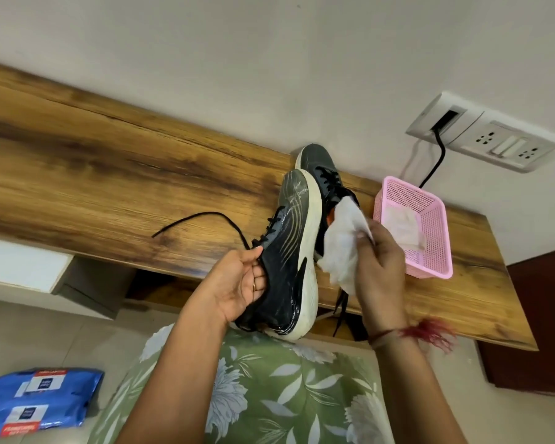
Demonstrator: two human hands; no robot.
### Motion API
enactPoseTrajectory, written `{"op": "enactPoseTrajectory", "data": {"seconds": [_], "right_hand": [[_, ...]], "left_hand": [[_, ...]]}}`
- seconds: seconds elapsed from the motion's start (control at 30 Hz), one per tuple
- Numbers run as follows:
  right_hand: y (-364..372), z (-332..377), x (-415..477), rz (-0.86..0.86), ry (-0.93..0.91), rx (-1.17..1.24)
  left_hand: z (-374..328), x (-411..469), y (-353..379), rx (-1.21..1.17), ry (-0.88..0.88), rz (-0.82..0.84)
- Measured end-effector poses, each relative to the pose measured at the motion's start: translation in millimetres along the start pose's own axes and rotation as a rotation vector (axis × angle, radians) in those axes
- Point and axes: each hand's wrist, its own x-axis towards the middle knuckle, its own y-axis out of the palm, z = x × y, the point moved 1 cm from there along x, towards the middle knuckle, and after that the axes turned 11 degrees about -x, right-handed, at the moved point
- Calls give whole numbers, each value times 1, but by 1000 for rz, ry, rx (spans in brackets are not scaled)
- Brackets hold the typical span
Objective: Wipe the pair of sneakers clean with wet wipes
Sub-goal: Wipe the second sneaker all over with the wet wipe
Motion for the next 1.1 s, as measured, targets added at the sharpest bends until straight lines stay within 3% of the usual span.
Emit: {"op": "enactPoseTrajectory", "data": {"seconds": [0.1,0.2,0.47,0.7,0.93,1.03,1.1], "right_hand": [[18,-10,0,-22,-216,-424],[36,-18,-16,96,-357,-666],[29,-42,-91,69,-505,-907],[19,-56,-117,157,-531,-966],[7,-19,-79,-144,-405,-483],[14,-2,-38,-205,-442,-570],[31,-5,-26,-116,-557,-724]], "left_hand": [[1,-2,2,-2,2,31],[3,-2,6,-31,-3,28],[5,-1,4,-152,-5,-16],[6,-5,7,-184,5,-12],[3,-6,10,-344,52,-26],[6,-7,11,-290,36,-16],[7,-7,13,-257,21,0]]}}
